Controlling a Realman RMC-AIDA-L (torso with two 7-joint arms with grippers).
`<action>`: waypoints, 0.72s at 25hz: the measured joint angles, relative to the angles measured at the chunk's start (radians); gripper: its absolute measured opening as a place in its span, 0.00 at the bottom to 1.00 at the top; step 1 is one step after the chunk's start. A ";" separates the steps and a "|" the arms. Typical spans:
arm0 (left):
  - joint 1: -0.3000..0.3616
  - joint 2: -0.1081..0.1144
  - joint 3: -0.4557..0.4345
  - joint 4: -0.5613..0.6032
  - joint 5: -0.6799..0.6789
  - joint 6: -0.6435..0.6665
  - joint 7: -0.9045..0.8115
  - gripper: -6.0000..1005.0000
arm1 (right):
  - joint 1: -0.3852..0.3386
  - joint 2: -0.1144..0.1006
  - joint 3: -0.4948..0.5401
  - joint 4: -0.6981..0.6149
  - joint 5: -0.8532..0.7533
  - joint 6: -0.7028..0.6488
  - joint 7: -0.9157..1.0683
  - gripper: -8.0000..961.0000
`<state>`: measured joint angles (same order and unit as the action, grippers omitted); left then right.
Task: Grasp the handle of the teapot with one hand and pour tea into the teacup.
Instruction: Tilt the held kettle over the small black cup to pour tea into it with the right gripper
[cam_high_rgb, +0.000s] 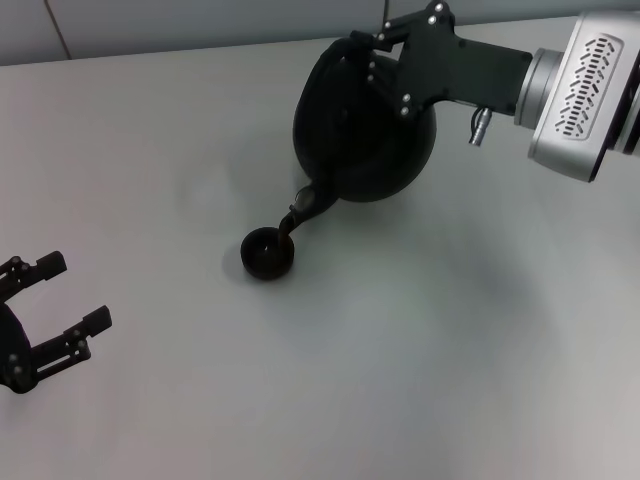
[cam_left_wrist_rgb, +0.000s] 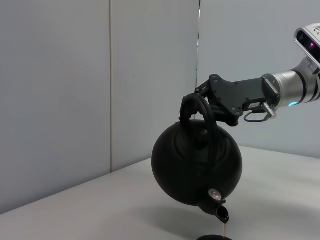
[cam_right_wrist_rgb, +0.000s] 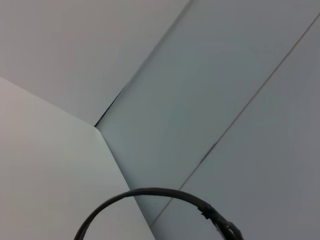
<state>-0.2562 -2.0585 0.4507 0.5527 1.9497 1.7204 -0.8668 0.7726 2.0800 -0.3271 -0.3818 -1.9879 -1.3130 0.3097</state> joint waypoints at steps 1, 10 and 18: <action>0.000 0.000 0.000 0.000 0.000 0.000 0.000 0.81 | 0.000 0.000 -0.001 0.000 0.000 0.000 -0.001 0.12; 0.000 0.000 -0.003 -0.001 0.000 0.001 -0.001 0.81 | 0.001 0.003 -0.025 0.003 0.000 0.009 -0.006 0.13; -0.001 0.000 -0.003 -0.005 -0.007 0.001 -0.001 0.81 | 0.003 0.004 -0.027 0.006 0.007 0.012 -0.016 0.14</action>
<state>-0.2575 -2.0585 0.4480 0.5472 1.9428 1.7211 -0.8682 0.7759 2.0845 -0.3544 -0.3753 -1.9807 -1.3007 0.2933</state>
